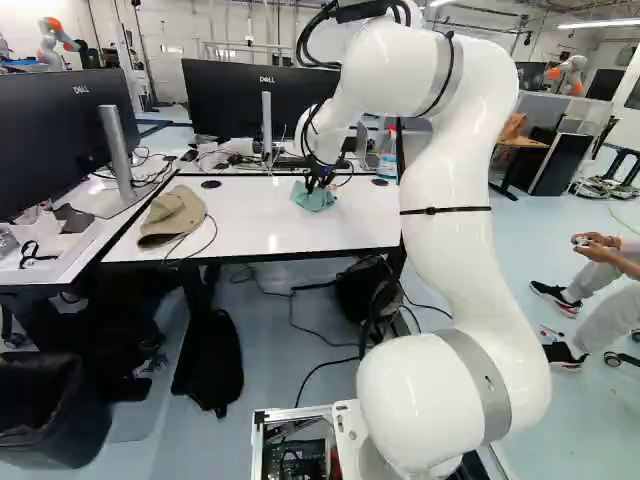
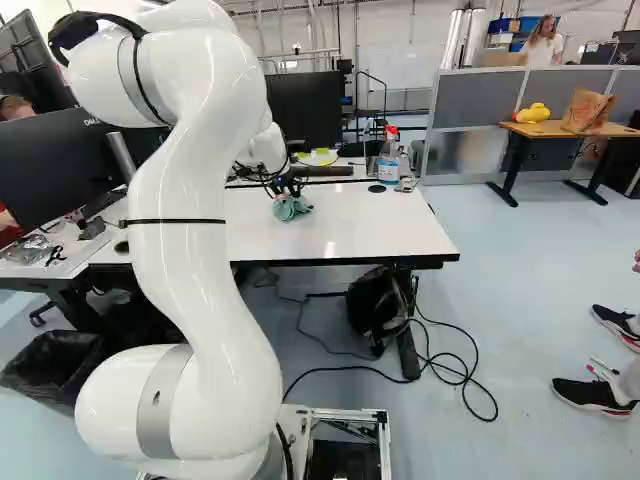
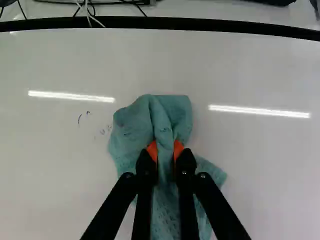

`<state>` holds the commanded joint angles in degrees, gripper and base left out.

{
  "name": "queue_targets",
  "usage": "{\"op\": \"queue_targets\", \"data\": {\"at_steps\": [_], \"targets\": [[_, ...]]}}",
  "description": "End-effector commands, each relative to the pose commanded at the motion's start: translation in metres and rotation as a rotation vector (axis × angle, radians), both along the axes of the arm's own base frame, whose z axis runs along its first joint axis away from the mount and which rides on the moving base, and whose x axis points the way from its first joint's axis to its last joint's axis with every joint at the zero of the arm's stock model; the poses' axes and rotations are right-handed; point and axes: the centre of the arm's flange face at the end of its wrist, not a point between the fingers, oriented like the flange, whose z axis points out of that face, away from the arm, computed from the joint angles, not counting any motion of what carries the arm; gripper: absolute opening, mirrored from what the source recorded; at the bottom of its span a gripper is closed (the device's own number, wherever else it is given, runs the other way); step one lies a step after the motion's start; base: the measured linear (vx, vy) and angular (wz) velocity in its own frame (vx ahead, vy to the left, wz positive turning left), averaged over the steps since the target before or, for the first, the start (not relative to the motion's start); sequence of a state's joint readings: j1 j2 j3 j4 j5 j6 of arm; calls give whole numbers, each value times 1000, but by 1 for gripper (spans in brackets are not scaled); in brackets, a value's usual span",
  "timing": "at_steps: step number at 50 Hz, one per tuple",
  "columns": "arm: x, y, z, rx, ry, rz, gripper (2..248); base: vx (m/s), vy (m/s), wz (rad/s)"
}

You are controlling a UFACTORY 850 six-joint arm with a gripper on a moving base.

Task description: Clean the table with the green towel

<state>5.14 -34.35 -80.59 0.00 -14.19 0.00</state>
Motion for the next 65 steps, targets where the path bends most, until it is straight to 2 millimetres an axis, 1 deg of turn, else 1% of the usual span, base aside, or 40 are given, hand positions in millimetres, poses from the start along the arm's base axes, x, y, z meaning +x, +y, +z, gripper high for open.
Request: {"op": "queue_targets", "data": {"at_steps": [11,19,26,51,65], "targets": [[18,6,-2,2,-17,6,53,0,0,0],[26,17,-3,3,-27,21,53,0,0,0],[28,29,-3,3,-30,37,53,0,0,0],[15,75,-2,3,-24,104,53,0,0,0],[-4,90,-1,1,-9,131,53,0,0,0]]}}
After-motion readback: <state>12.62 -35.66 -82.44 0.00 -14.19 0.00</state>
